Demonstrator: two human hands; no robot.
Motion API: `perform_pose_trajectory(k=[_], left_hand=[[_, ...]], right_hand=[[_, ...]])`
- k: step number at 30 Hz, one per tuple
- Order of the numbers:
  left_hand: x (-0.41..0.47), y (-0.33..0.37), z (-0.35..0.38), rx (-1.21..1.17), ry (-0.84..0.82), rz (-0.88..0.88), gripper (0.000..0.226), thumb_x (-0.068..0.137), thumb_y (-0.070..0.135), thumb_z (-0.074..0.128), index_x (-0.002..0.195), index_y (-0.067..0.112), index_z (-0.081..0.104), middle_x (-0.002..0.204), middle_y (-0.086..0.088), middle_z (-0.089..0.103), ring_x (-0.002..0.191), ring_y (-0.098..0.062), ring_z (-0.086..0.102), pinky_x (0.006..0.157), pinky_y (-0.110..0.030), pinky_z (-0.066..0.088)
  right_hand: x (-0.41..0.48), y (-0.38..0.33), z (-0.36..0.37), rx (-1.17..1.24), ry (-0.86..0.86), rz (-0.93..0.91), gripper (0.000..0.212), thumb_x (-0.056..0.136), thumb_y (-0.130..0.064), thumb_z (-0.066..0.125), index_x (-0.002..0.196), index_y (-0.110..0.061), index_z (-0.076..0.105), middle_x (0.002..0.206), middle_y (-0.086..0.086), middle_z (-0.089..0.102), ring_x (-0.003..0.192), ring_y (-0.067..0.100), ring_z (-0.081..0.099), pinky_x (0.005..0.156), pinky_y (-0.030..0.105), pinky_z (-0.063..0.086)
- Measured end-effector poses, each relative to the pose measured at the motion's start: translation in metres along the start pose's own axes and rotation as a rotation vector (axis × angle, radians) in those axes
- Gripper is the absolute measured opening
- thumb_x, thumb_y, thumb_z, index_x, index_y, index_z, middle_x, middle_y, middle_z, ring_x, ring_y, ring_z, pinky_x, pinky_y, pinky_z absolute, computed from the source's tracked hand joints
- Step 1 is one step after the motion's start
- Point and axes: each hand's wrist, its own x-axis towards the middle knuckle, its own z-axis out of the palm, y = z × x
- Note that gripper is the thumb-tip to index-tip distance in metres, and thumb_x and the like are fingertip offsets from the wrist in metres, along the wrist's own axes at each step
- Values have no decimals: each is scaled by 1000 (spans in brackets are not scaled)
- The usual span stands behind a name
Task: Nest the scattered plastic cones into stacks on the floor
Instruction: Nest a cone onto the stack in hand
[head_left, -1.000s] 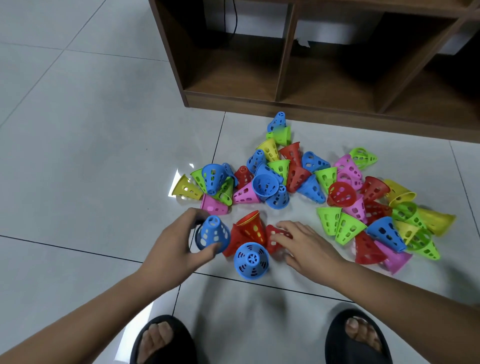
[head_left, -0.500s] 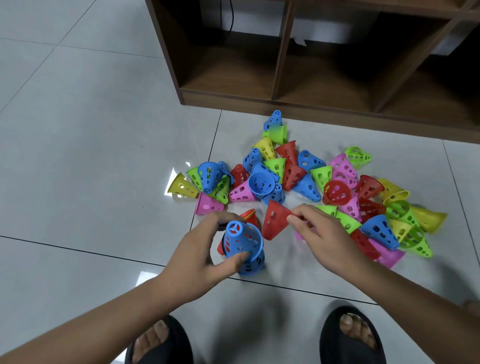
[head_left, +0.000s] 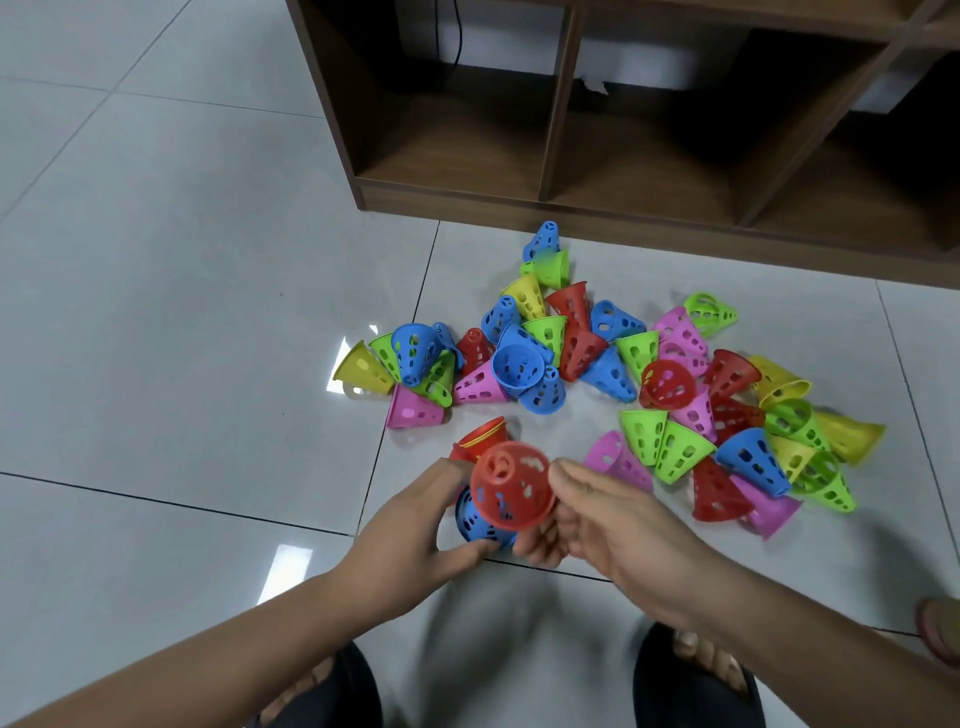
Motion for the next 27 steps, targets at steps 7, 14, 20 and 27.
perform_pose_trajectory(k=[7,14,20,27], left_hand=[[-10,2,-11,-124,-5,-38,88,83,51,91,154,36,41,149,16,54,134,-14,60,106,-24,50],[-7,6,-8,-71,-11,-39,48,100,54,70,143,41,53,139,19,58,128,-10,61,98,-27,54],[-7,-6,3,-234,-139,-241,65,94,63,73,148,51,40,136,28,64,126,3,64,99,-34,60],[-2,-10,22,-355,-220,-346,65,93,45,81,148,43,45,130,25,70,121,-1,69,104,-16,50]], right_hand=[[13,26,-4,-259,179,113,30,108,-31,59,89,-8,63,90,22,77,79,34,74,71,36,55],[18,58,0,-128,200,341,10,104,-16,57,109,-8,57,112,32,73,90,34,79,72,34,56],[30,84,1,351,229,469,48,106,-48,55,139,-12,55,119,34,70,107,49,74,101,53,58],[48,85,-4,482,228,513,57,101,-64,54,141,-23,51,120,33,72,102,41,74,96,50,59]])
